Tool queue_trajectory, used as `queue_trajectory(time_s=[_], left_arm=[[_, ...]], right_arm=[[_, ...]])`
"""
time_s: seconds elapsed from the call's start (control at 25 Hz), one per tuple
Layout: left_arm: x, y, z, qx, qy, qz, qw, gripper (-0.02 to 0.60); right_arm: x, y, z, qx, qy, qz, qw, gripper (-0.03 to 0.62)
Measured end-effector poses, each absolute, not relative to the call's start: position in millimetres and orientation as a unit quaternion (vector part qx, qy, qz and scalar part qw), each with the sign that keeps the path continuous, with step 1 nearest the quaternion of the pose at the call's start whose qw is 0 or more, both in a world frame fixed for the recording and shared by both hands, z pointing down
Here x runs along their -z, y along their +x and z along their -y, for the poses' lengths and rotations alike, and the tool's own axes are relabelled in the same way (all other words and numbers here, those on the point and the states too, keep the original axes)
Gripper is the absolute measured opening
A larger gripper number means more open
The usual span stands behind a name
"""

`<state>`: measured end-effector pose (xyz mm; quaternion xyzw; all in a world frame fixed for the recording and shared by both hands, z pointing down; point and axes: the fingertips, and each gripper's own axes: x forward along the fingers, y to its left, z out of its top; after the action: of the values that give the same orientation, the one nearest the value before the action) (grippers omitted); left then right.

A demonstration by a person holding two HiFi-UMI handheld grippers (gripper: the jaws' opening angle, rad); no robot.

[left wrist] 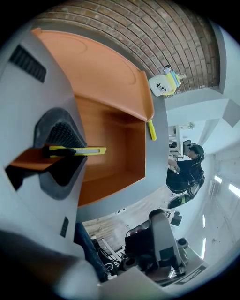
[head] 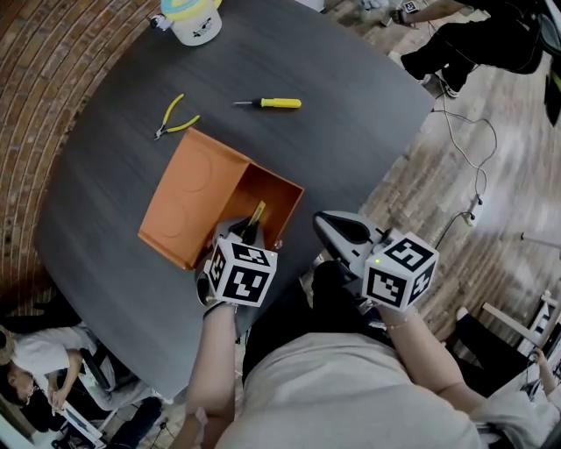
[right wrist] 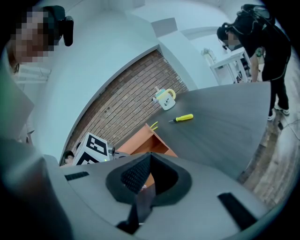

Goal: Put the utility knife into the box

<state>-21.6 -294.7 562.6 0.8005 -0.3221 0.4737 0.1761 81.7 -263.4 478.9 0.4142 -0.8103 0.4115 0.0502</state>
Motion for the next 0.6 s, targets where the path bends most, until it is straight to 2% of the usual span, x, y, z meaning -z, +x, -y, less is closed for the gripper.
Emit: queue_trajectory(time_s=[0.6], left_arm=[[-534, -12, 295, -0.408, 0.831, 0.324, 0.195, 0.069]], right_arm=[[-467, 73, 259, -0.389, 0.411, 0.823, 0.047, 0.006]])
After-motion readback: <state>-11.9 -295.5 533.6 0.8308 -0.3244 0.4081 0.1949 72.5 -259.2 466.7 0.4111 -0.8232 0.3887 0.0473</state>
